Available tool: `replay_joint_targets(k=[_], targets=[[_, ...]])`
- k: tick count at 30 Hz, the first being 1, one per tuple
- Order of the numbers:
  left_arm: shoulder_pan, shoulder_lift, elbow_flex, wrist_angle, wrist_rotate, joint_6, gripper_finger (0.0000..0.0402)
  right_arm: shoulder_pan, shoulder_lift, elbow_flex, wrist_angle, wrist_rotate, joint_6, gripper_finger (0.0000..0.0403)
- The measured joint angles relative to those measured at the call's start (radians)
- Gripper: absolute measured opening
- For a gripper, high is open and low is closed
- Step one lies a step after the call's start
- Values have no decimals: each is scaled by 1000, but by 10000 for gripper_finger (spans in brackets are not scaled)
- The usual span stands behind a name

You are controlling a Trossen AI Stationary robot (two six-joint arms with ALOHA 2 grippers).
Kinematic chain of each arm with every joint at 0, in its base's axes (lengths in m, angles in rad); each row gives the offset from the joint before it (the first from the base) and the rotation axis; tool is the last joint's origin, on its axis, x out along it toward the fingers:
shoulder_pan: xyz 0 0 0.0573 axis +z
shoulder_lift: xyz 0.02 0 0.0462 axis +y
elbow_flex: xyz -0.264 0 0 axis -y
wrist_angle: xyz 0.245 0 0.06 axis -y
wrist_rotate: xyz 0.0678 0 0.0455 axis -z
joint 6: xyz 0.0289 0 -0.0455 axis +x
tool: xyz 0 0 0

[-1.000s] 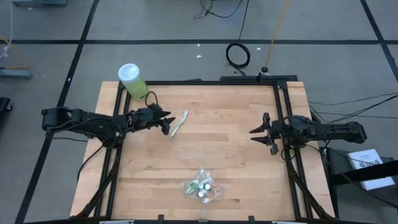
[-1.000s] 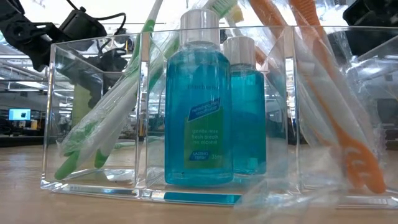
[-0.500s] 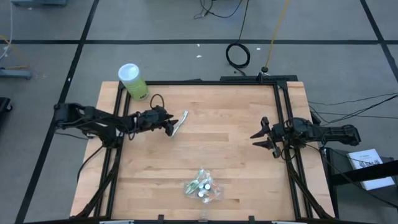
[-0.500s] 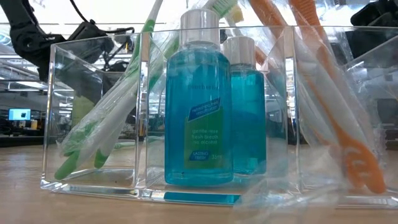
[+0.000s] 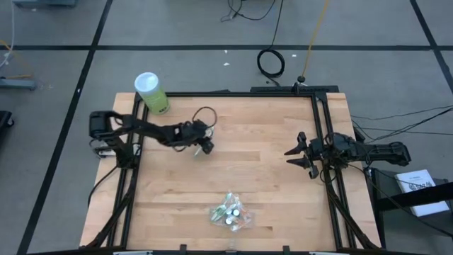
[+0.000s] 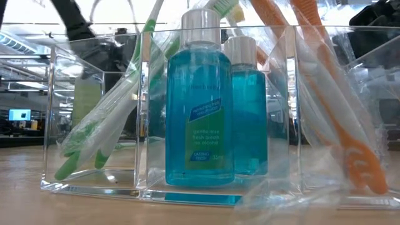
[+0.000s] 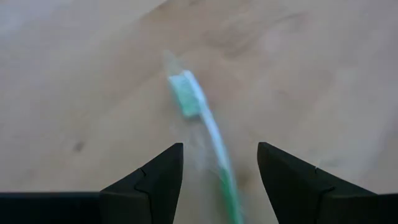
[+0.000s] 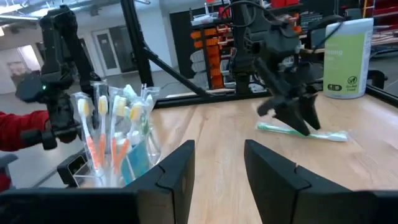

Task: Pick & Place toothbrushing station
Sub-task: Put the green toothbrush into the transparent organizer

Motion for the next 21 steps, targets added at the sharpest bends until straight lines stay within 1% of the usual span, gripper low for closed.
replay_joint_targets(k=[2,5,10,14,17,19,21], targets=[[10,45,72,-82,-16,5,214,0,0,0,1,0,10,130],[27,104,155,-157,-15,7,214,0,0,-1,12,0,18,130],[46,174,245,-259,-14,-6,214,0,1,-3,36,-2,18,130],[52,197,265,-322,16,-23,214,0,1,-3,33,-2,18,130],[52,197,266,-350,19,-40,210,0,1,-3,33,-2,18,130],[52,197,267,-365,19,-47,195,0,0,-3,33,-2,18,130],[53,197,267,-380,21,-50,169,0,0,-3,33,-1,18,130]])
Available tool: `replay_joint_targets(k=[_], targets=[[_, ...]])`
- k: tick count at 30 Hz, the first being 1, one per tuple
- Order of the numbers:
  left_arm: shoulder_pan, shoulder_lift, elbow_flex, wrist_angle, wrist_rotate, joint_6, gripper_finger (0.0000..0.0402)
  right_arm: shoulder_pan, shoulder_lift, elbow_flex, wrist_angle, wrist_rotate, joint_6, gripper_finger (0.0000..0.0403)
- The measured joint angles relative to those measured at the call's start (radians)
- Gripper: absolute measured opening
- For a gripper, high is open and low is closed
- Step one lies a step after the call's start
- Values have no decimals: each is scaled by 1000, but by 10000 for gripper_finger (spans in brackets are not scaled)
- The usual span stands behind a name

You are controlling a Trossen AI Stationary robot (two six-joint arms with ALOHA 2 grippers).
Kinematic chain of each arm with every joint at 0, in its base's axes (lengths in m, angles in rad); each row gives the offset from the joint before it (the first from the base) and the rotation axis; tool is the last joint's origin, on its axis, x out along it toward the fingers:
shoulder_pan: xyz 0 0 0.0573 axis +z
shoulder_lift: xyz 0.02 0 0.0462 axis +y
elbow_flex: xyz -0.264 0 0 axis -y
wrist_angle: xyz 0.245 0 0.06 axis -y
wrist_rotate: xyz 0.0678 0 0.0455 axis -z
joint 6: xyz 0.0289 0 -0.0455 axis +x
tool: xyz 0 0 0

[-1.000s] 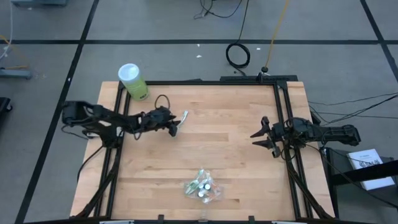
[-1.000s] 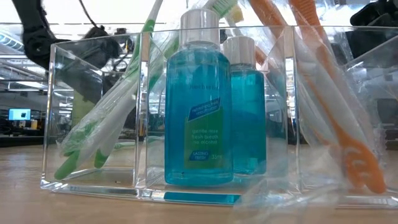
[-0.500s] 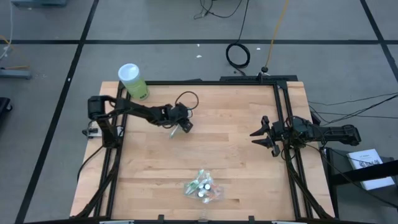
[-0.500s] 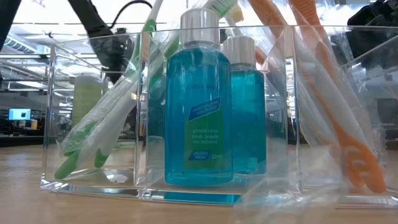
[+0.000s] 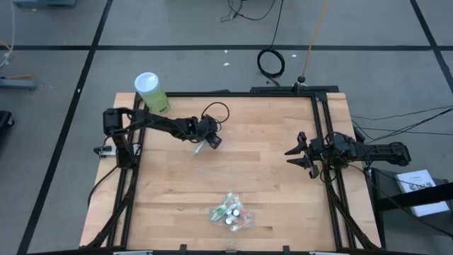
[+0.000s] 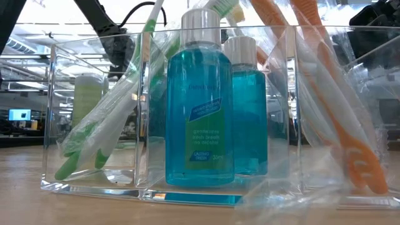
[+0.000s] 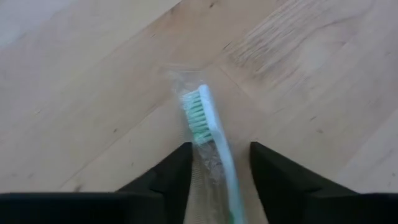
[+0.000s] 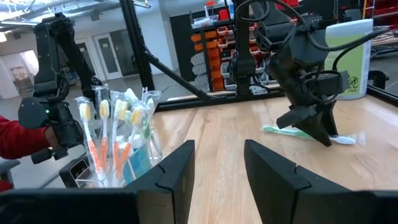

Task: Pick & Place toothbrushing station
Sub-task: Put the green toothbrush into the transparent organizer

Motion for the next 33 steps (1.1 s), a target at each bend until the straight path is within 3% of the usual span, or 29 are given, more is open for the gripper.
replay_joint_targets(k=[8,15,20,27,33], targets=[[0,-1,-2,-13,11,29,19,0,0,0,0,0,0,130],[-7,-33,-7,3,14,78,28,0,0,0,0,0,0,130],[-79,-162,-18,77,6,112,15,0,0,0,0,0,0,130],[-283,-404,-57,172,-110,171,14,0,0,1,0,1,0,130],[-521,-551,-173,489,-152,258,15,0,0,1,0,1,0,130]])
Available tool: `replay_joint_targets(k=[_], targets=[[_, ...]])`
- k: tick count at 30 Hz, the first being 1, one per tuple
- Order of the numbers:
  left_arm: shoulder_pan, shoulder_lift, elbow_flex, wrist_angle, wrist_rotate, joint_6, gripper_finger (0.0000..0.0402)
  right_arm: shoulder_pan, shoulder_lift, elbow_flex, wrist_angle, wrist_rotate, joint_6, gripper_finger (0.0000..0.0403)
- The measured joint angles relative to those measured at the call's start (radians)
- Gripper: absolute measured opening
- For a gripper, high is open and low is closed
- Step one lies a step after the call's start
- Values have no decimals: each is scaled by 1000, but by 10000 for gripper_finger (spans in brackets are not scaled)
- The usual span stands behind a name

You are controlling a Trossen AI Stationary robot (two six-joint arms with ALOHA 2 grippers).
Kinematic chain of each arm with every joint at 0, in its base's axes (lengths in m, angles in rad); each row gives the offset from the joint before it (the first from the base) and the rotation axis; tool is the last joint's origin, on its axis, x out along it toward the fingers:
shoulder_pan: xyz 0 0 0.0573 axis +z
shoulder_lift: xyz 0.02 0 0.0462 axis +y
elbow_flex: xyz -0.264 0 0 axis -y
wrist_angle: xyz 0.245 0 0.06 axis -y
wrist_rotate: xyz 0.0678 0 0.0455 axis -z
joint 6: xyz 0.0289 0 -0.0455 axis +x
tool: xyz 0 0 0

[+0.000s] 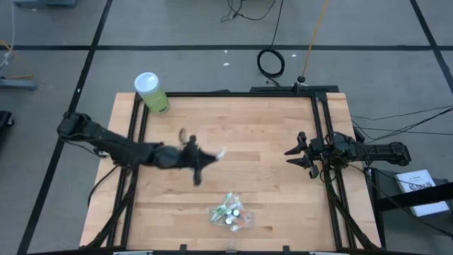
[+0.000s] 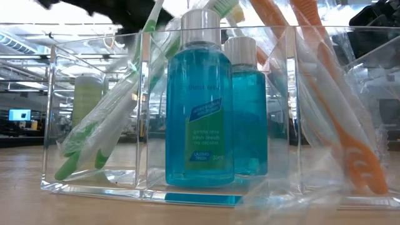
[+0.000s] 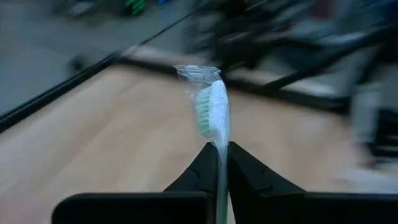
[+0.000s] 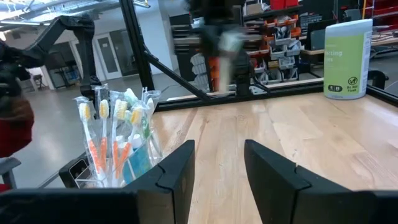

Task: Pick & Place toothbrushing station
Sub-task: Put the green toothbrush into the transparent organizer

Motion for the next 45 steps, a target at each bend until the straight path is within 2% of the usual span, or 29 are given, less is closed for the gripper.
replay_joint_targets(k=[4,9,15,19,27,34,38,45], targets=[[-155,-17,-105,340,-4,110,15,0,0,0,0,0,0,130],[-312,28,-202,645,-11,191,15,0,0,0,1,0,0,130],[-414,112,-214,835,-47,252,15,0,0,0,0,0,0,130],[-426,194,-212,994,9,275,15,0,0,0,0,0,0,130],[-424,405,-133,1187,66,271,15,0,0,1,0,0,0,130],[-401,548,9,1220,148,229,15,0,0,1,0,0,0,130],[-390,601,37,1218,148,215,15,0,0,1,0,0,0,130],[-377,683,37,1224,54,165,15,0,0,1,0,0,0,130]])
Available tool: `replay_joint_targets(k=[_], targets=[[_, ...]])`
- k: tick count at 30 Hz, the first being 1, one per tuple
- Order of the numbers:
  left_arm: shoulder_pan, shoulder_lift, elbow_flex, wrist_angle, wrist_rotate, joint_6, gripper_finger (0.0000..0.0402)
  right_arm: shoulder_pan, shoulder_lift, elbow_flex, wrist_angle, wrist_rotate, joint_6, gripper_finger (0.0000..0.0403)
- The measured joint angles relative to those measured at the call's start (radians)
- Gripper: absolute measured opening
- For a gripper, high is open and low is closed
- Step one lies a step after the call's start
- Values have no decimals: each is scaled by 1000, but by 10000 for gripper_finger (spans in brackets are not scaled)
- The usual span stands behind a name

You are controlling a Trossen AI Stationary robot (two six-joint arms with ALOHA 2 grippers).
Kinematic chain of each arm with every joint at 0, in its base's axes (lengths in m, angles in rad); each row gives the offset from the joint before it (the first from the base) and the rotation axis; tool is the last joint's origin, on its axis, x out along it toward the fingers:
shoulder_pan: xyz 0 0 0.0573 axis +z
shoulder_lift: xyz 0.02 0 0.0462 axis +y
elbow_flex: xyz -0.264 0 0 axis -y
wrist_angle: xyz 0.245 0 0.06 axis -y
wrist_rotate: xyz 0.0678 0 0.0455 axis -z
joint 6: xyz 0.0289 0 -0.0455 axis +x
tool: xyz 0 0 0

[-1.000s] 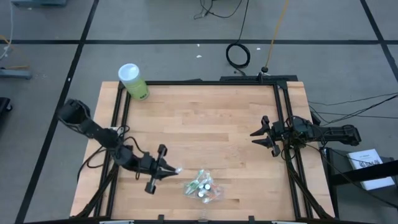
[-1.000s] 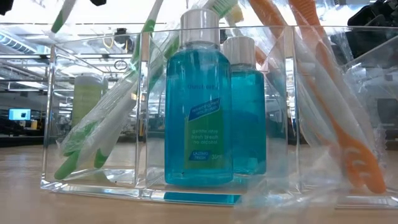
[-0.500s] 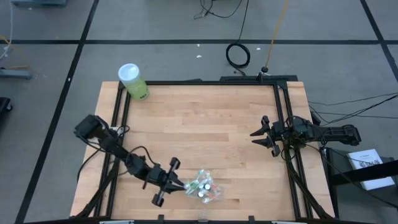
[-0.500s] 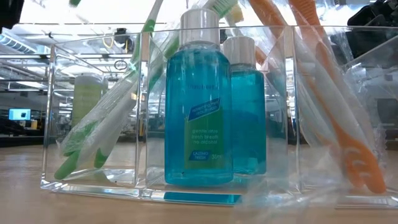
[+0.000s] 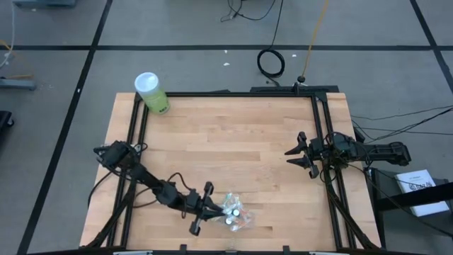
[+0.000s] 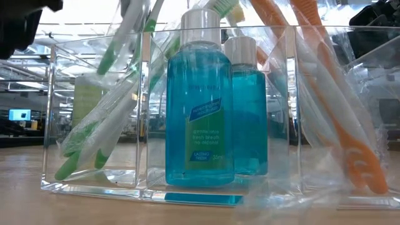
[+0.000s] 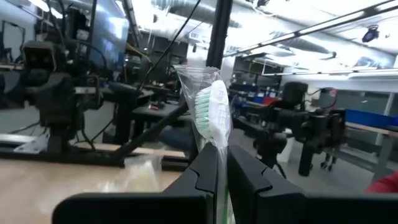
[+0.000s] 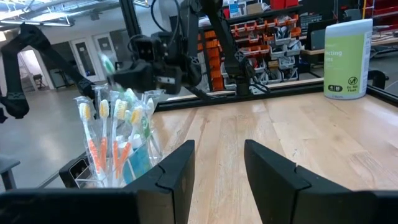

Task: Pick & Place toothbrushing station
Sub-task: Put the green toothbrush into the transparent organizer

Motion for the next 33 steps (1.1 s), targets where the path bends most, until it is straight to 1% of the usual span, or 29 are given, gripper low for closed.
replay_joint_targets(k=[5,10,17,24,27,30,33], targets=[[-2,55,0,29,-16,-16,15,0,0,0,0,0,0,130],[-17,76,1,32,-17,-22,15,0,0,0,0,0,0,130],[-29,75,1,-33,-19,6,21,0,0,0,0,0,0,130],[-18,75,1,-114,-36,-53,17,0,0,0,0,0,0,130],[-6,75,1,-114,-44,-114,41,0,0,0,0,0,0,130],[-1,75,1,-115,-44,-172,80,0,0,0,0,0,0,130],[0,75,1,-116,-44,-173,121,0,0,0,0,0,0,130]])
